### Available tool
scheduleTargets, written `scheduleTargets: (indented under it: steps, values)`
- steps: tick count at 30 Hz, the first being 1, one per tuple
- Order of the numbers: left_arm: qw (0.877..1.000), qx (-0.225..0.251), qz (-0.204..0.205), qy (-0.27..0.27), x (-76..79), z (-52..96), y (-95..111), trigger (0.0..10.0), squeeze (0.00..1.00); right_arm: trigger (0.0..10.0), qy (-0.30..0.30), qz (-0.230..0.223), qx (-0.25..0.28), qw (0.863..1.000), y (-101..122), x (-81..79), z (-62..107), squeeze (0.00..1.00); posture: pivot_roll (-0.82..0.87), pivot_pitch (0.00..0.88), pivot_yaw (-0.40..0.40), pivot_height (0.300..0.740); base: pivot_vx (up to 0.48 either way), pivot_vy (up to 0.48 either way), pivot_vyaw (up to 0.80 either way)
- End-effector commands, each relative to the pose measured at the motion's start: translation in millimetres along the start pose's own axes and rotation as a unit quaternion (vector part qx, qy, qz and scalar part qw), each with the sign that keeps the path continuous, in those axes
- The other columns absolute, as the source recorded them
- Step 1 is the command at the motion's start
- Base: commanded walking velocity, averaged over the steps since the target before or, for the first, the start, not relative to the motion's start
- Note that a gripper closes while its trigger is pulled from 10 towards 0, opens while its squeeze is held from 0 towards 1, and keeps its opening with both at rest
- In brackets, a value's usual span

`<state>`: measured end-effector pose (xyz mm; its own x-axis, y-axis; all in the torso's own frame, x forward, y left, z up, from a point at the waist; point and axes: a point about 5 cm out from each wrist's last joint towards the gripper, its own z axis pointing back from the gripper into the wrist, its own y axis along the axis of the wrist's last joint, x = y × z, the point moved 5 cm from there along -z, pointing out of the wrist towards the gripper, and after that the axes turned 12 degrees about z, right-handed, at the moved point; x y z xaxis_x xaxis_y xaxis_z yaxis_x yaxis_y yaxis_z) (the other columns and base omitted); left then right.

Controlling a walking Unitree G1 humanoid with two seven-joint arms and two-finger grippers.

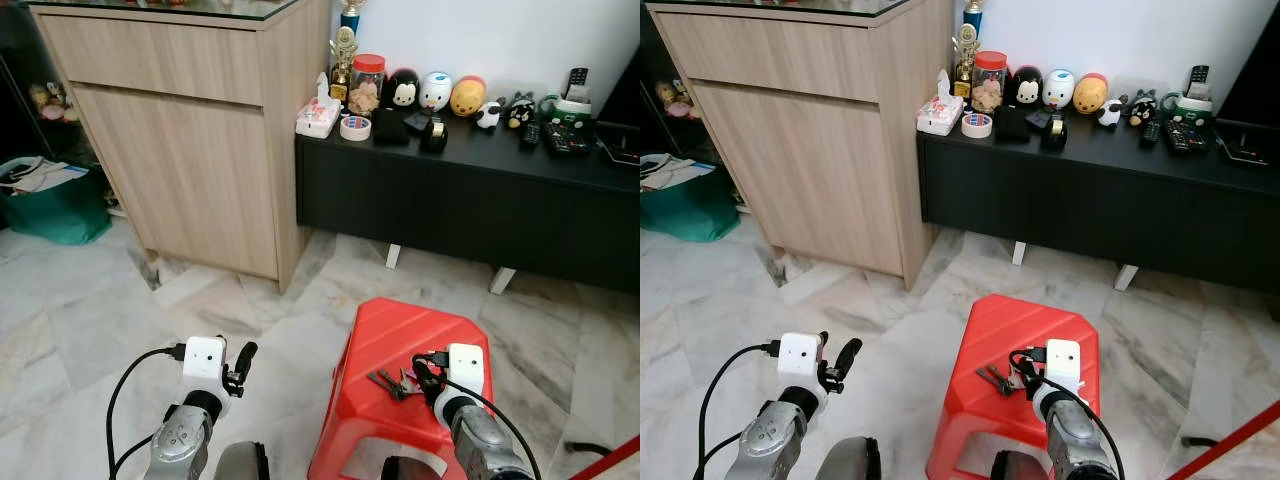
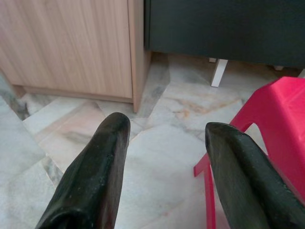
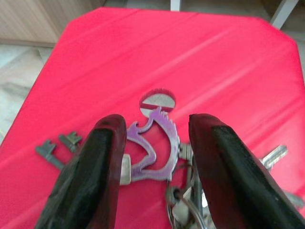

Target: Hang keys on a hook

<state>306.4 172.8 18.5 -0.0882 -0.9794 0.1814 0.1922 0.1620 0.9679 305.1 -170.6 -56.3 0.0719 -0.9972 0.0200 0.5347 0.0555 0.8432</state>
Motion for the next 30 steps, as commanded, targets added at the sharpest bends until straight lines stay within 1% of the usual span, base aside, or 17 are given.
scheduleTargets:
  steps: [1, 4, 10, 14, 18, 23, 30]
  values:
    - [1.0, -0.005, -0.009, -0.003, 0.8, 1.3, -2.8, 10.0, 0.0, 10.0, 0.001, -0.012, -0.001, 1.0, -1.2, 3.4, 0.8, 0.0, 0.07, 0.0, -0.064, 0.61, 0.0, 0.0, 0.0]
    - [1.0, -0.006, -0.014, -0.005, 1.3, 1.7, -3.1, 10.0, 0.0, 10.0, 0.009, -0.029, 0.0, 1.0, -3.5, 5.2, 2.5, 0.0, 0.07, 0.0, -0.07, 0.61, 0.0, 0.0, 0.0]
    - [1.0, -0.007, -0.016, -0.007, 1.9, 2.5, -3.7, 10.0, 0.0, 10.0, 0.011, -0.034, 0.003, 0.999, -13.2, 14.9, 9.7, 0.0, 0.06, 0.0, -0.071, 0.61, 0.0, 0.0, 0.0]
    - [1.0, -0.008, -0.017, -0.009, 3.3, 2.2, -4.2, 10.0, 0.0, 10.0, 0.014, -0.035, -0.001, 0.999, -21.1, 17.7, 14.2, 0.0, 0.06, 0.0, -0.071, 0.61, 0.0, 0.0, 0.0]
    - [1.0, -0.008, -0.019, -0.011, 3.6, 2.3, -4.1, 10.0, 0.0, 10.0, 0.02, -0.044, 0.005, 0.999, -21.5, 17.6, 15.9, 0.0, 0.06, 0.0, -0.068, 0.61, 0.0, 0.0, 0.0]
    - [1.0, -0.009, -0.021, -0.012, 3.4, 2.2, -4.2, 10.0, 0.0, 10.0, 0.041, -0.038, 0.002, 0.998, -23.3, 13.2, 16.6, 0.0, 0.06, 0.0, -0.066, 0.61, 0.0, 0.0, 0.0]
    - [1.0, -0.009, -0.022, -0.012, 3.3, 2.5, -4.7, 10.0, 0.0, 10.0, 0.036, -0.038, -0.009, 0.999, -26.8, 16.0, 16.8, 0.0, 0.06, 0.0, -0.064, 0.61, 0.0, 0.0, 0.0]
